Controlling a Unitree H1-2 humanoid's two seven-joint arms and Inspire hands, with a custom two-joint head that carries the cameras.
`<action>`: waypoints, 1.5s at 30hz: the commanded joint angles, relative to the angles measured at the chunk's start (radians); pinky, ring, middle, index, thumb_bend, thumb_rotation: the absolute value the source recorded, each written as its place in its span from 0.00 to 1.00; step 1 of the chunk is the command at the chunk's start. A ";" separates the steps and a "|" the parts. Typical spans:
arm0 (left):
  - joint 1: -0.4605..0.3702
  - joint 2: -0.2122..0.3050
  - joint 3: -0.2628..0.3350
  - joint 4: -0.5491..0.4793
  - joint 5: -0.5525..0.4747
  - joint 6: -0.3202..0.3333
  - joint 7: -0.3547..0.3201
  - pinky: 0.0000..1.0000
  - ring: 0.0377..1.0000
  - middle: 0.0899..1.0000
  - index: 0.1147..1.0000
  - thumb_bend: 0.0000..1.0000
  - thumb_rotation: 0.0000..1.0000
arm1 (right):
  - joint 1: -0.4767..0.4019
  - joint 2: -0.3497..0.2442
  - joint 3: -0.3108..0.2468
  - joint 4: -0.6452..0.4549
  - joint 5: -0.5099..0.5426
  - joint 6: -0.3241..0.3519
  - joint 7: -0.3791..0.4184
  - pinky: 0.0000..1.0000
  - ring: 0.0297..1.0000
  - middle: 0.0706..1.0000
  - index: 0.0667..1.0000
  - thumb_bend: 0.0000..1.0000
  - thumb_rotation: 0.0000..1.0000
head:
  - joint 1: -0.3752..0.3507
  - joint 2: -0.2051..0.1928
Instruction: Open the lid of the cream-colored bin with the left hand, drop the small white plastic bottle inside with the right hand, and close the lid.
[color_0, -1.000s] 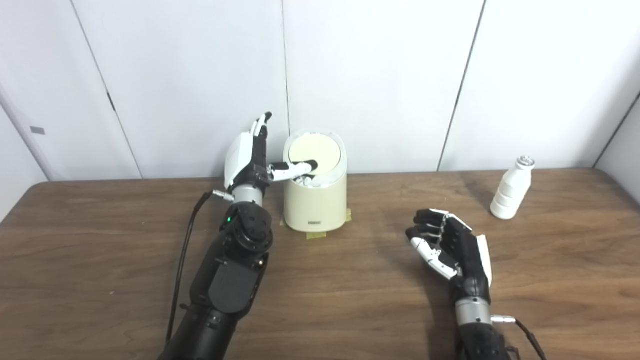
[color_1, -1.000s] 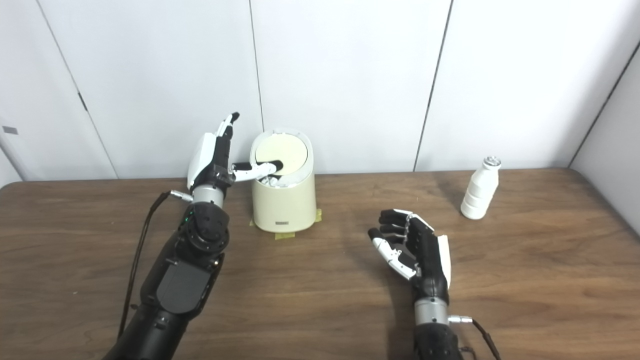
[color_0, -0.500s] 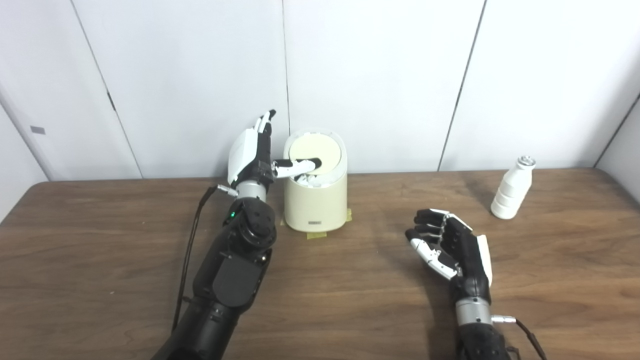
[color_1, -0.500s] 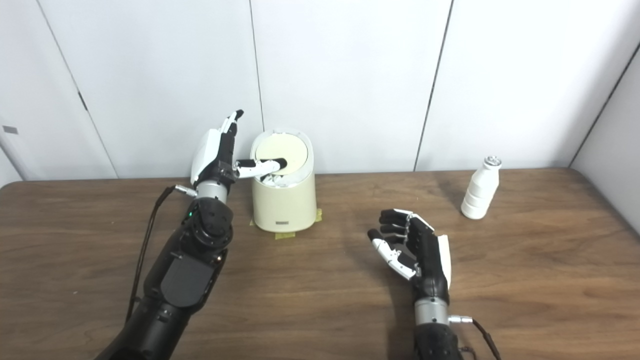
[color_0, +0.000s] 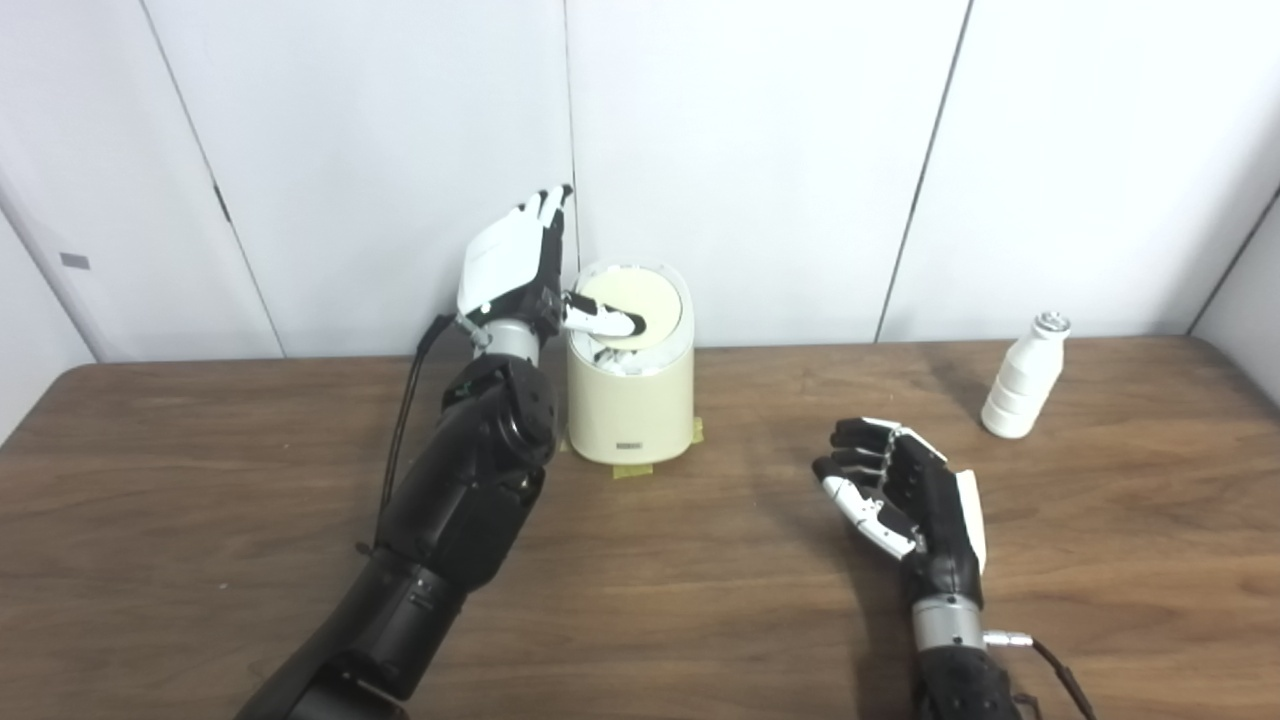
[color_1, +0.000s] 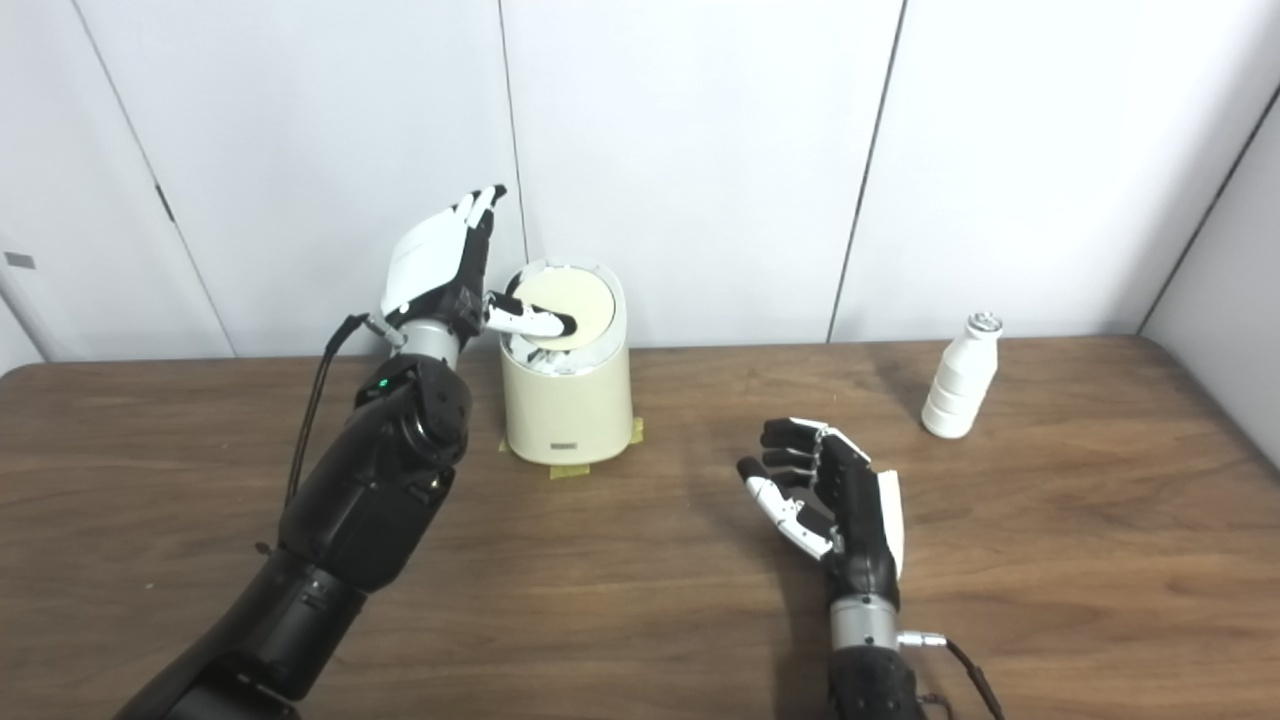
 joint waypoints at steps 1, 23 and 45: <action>-0.050 0.004 0.015 -0.015 0.058 0.007 -0.010 1.00 1.00 1.00 1.00 0.97 0.00 | 0.014 0.021 0.007 0.032 0.002 -0.017 -0.005 0.52 0.59 0.59 0.56 0.31 0.18 | -0.002 -0.001; -0.010 -0.011 0.044 0.031 0.172 0.005 -0.058 1.00 1.00 1.00 1.00 0.97 0.07 | 0.014 0.026 0.009 0.028 -0.009 -0.010 -0.015 0.52 0.59 0.58 0.56 0.31 0.17 | -0.009 -0.001; 0.009 -0.037 0.112 0.030 0.057 -0.002 0.043 1.00 1.00 1.00 1.00 0.76 1.00 | 0.009 0.025 0.007 0.035 -0.006 0.000 -0.015 0.52 0.59 0.59 0.57 0.32 0.18 | -0.007 -0.009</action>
